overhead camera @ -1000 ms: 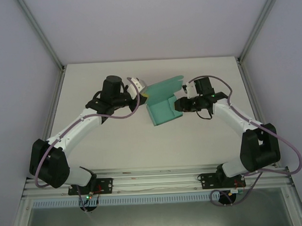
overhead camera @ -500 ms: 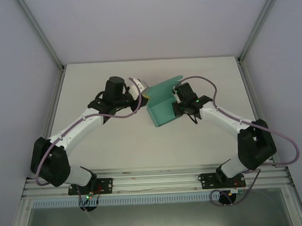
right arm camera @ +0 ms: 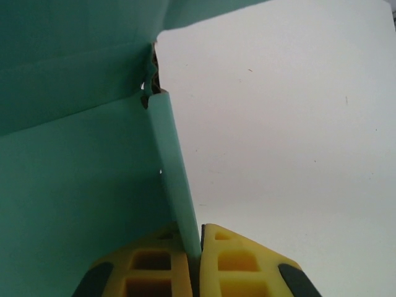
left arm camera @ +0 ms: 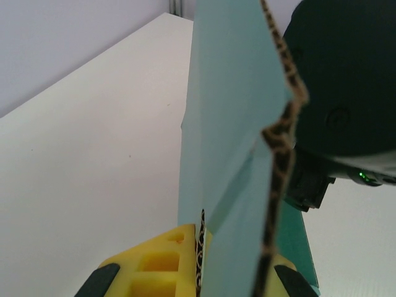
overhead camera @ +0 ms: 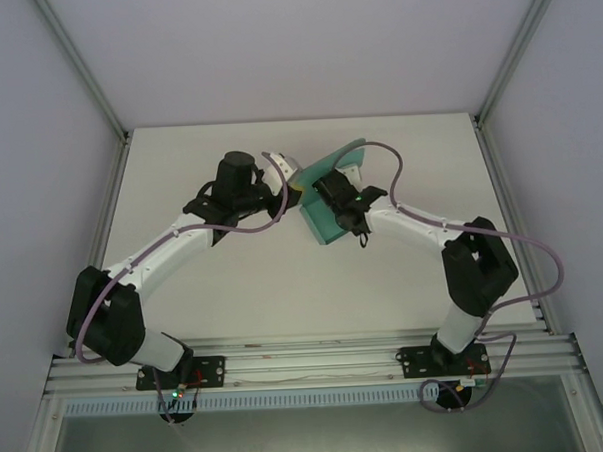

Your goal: Assemble paper box

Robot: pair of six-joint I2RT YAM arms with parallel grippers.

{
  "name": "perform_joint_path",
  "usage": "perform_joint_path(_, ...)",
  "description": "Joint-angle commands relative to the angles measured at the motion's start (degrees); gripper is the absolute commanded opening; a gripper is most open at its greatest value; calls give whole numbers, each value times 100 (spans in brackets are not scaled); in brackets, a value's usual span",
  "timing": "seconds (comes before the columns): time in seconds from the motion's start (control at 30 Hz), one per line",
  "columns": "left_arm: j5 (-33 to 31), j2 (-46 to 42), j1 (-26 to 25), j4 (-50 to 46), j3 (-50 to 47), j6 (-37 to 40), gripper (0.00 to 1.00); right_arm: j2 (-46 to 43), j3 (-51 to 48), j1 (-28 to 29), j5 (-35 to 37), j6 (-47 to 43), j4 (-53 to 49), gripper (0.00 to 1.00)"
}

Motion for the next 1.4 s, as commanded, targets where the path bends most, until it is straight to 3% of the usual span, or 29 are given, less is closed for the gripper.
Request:
perform_joint_path(0.0,191,-243,51,44,314,-196,0,281,-317,-408,1462,51,-591,1)
perform_joint_path(0.13,260,-194,49,-6,367,-164,0,-99,-665,-481,106,-420,308,11)
perform_joint_path(0.3,439,-205,41,-210,400,-14,0,-774,-1026,-831,-1573,-530,969,15)
perform_joint_path(0.5,560,-312,41,-291,319,97,0,-1312,-1271,-1238,-2860,-645,1265,18)
perform_joint_path(0.73,589,-433,33,-377,327,153,0,-1541,-1289,-1628,-3362,-759,1068,27)
perform_joint_path(0.8,599,-469,33,-376,323,166,0,-1579,-1299,-1678,-3450,-795,1008,25)
perform_joint_path(1.03,589,-467,33,-418,355,190,0,-1663,-1288,-1700,-4057,-1029,908,32)
perform_joint_path(1.17,558,-480,29,-420,354,219,0,-1649,-1196,-1714,-4063,-1112,755,32)
perform_joint_path(1.27,545,-497,33,-419,345,233,0,-1634,-1164,-1723,-4204,-1220,683,41)
perform_joint_path(1.37,536,-510,32,-432,337,243,0,-1623,-1137,-1723,-4293,-1265,655,41)
